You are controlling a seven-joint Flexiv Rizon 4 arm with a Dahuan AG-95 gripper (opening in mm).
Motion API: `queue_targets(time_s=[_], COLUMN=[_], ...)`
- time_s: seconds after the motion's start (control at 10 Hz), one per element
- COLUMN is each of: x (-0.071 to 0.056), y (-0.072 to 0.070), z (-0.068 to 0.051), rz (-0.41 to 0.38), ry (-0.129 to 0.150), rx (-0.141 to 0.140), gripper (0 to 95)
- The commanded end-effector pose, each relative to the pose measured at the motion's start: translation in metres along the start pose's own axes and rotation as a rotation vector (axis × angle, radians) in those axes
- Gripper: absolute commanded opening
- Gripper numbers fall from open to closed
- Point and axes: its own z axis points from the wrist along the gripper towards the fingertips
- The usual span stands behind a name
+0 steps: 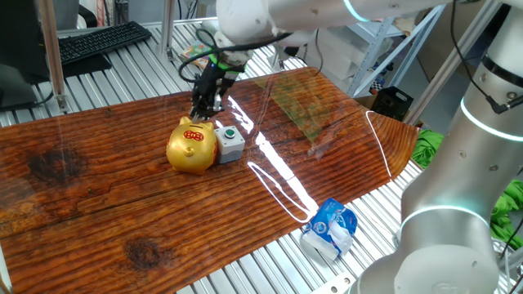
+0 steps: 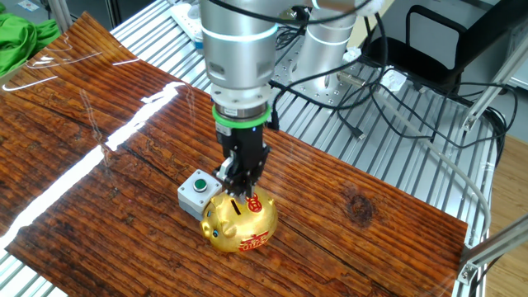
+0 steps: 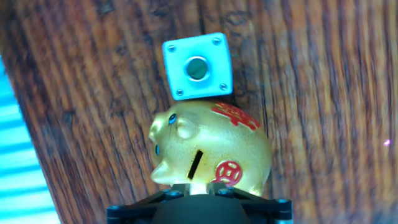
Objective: Drop coins into a piggy bank
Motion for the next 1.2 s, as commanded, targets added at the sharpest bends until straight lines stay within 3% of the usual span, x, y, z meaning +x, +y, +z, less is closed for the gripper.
queue_targets(time_s=[0.1,0.2,0.4,0.5,0.8,0.9,1.2], x=[-0.005,-0.008,-0.015,-0.021,-0.039,-0.045,-0.059], y=[-0.005,-0.008,-0.014,-0.017,-0.027,-0.03,-0.031], z=[-0.019,-0.026,-0.037,-0.042,-0.046,-0.047,-0.048], rz=[-0.656,-0.839,-1.07,-1.175,-1.336,-1.375,-1.52], ry=[0.083,0.094,0.09,0.073,0.059,0.04,-0.044], rx=[0.092,0.093,0.093,0.105,0.112,0.115,0.165], gripper=[0.0,0.0,0.0,0.0,0.0,0.0,0.0])
